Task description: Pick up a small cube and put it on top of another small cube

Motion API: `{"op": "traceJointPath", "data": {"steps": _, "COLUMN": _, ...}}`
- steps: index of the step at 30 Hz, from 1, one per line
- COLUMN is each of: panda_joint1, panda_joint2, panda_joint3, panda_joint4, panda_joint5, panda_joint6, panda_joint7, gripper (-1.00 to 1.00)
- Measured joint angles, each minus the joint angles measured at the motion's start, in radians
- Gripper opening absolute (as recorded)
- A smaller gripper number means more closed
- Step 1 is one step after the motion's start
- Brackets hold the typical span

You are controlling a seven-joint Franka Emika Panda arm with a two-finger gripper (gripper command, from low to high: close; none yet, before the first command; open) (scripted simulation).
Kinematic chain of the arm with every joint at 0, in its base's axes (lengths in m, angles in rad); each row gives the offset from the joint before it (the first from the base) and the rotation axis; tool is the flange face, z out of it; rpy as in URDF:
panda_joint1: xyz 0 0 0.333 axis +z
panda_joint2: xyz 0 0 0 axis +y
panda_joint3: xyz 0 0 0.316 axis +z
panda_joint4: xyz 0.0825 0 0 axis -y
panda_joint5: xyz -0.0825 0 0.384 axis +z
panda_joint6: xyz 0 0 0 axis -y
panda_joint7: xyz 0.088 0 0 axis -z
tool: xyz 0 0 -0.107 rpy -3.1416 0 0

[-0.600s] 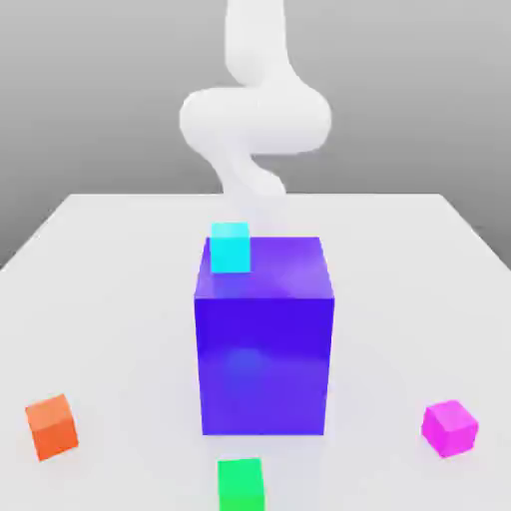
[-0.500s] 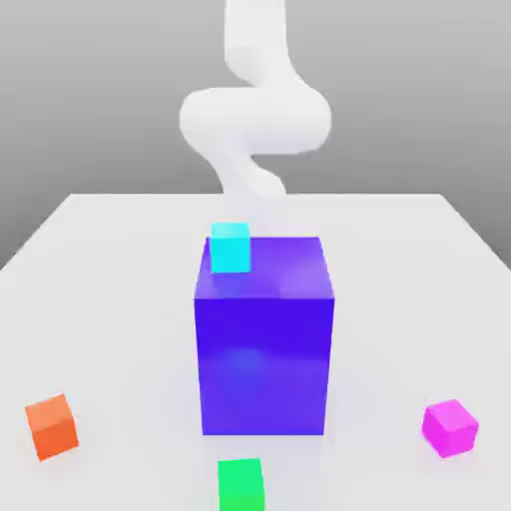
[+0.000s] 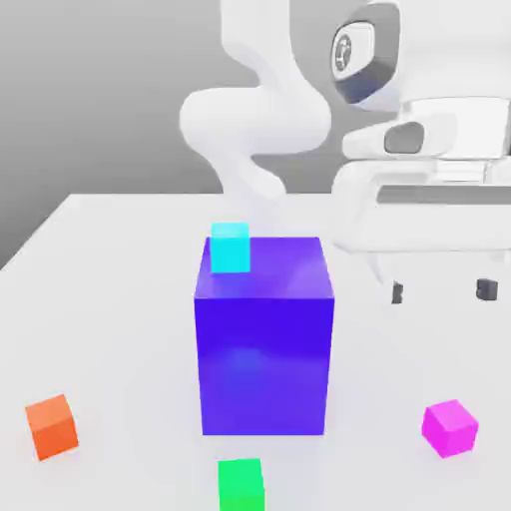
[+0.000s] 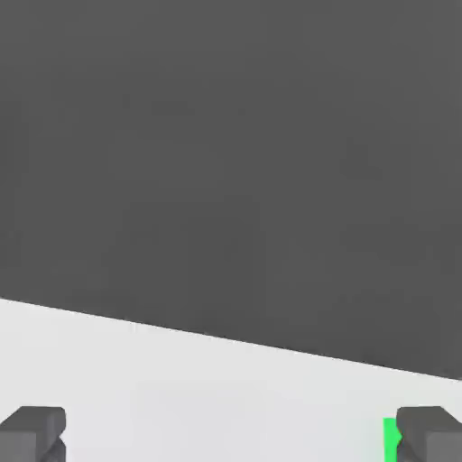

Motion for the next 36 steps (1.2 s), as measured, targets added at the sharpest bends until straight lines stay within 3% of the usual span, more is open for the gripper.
{"op": "traceJointPath", "data": {"steps": 8, "panda_joint1": 0.107, "panda_joint2": 0.289, "panda_joint3": 0.028, "panda_joint4": -0.053, "panda_joint5": -0.065, "panda_joint6": 0.124, "panda_joint7": 0.111, "gripper": 0.0}}
{"op": "traceJointPath", "data": {"steps": 12, "panda_joint1": 0.186, "panda_joint2": 0.434, "panda_joint3": -0.059, "panda_joint4": -0.027, "panda_joint5": -0.157, "panda_joint6": 0.227, "panda_joint7": 0.186, "gripper": 0.0}}
{"op": "traceJointPath", "data": {"steps": 13, "panda_joint1": 0.21, "panda_joint2": 0.469, "panda_joint3": -0.087, "panda_joint4": -0.019, "panda_joint5": -0.179, "panda_joint6": 0.253, "panda_joint7": 0.203, "gripper": -1.0}}
{"op": "traceJointPath", "data": {"steps": 20, "panda_joint1": 0.215, "panda_joint2": 0.477, "panda_joint3": -0.093, "panda_joint4": -0.017, "panda_joint5": -0.185, "panda_joint6": 0.26, "panda_joint7": 0.208, "gripper": -1.0}}
{"op": "traceJointPath", "data": {"steps": 25, "panda_joint1": 0.145, "panda_joint2": 0.321, "panda_joint3": -0.002, "panda_joint4": -0.055, "panda_joint5": -0.06, "panda_joint6": 0.145, "panda_joint7": 0.112, "gripper": -1.0}}
{"op": "traceJointPath", "data": {"steps": 36, "panda_joint1": -0.181, "panda_joint2": 0.216, "panda_joint3": -0.144, "panda_joint4": -0.008, "panda_joint5": 0.084, "panda_joint6": 0.004, "panda_joint7": -0.272, "gripper": -1.0}}
